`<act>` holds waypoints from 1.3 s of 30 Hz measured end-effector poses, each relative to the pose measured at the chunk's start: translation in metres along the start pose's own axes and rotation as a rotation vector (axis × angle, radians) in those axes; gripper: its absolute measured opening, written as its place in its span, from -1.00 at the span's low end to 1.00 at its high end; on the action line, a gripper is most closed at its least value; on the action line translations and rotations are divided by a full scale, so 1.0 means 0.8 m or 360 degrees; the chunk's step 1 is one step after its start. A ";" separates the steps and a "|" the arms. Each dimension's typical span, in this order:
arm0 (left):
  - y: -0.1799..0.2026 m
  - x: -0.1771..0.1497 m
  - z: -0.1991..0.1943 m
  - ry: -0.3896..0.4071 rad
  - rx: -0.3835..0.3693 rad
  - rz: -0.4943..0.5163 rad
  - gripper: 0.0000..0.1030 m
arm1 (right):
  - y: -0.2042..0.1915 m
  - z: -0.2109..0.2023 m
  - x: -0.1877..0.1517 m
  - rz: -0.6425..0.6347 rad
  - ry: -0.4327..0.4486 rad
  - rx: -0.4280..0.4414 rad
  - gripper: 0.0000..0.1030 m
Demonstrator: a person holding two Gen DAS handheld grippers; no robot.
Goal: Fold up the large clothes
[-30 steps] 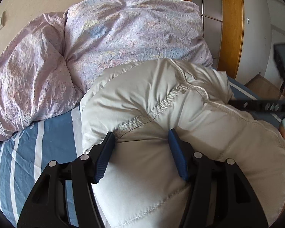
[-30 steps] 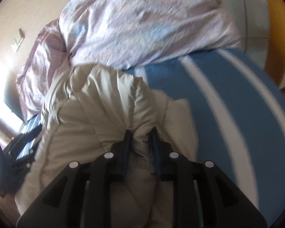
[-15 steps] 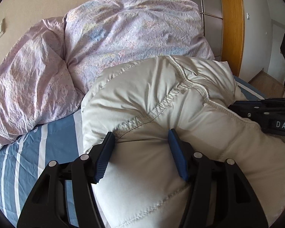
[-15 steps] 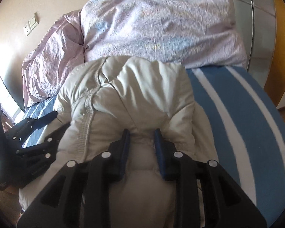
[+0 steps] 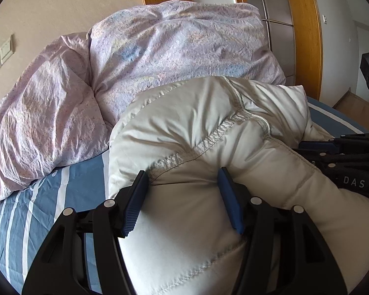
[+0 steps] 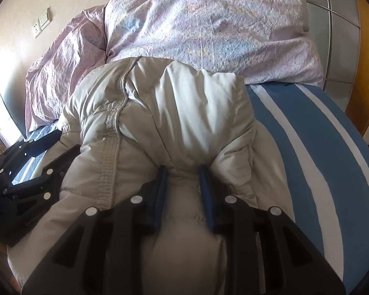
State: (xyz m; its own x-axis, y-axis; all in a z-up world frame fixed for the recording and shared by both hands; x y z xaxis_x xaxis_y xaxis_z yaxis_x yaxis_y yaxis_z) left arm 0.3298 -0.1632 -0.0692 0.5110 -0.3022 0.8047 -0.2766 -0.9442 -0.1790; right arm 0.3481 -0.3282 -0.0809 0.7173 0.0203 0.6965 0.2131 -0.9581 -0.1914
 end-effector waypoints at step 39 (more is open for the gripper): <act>-0.032 0.021 0.029 -0.0055 0.0102 -0.0096 0.28 | 0.037 0.035 0.045 0.0253 0.0011 0.0007 -0.25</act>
State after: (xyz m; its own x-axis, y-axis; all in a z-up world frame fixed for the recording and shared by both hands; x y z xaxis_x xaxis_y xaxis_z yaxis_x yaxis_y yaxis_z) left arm 0.3645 -0.1467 -0.0647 0.5533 -0.2477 0.7953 -0.1921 -0.9670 -0.1675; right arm 0.3988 -0.3476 -0.0811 0.7376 -0.1333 0.6620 0.1003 -0.9478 -0.3026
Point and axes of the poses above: each gripper's, at about its wrist camera, not at the fingertips, and z roughly the way its jaws point, y to its right, x to its top, the point moved 7 cm from there along z, roughly the way its jaws point, and after that the axes turned 2 degrees about -z, right-handed, at the moved point
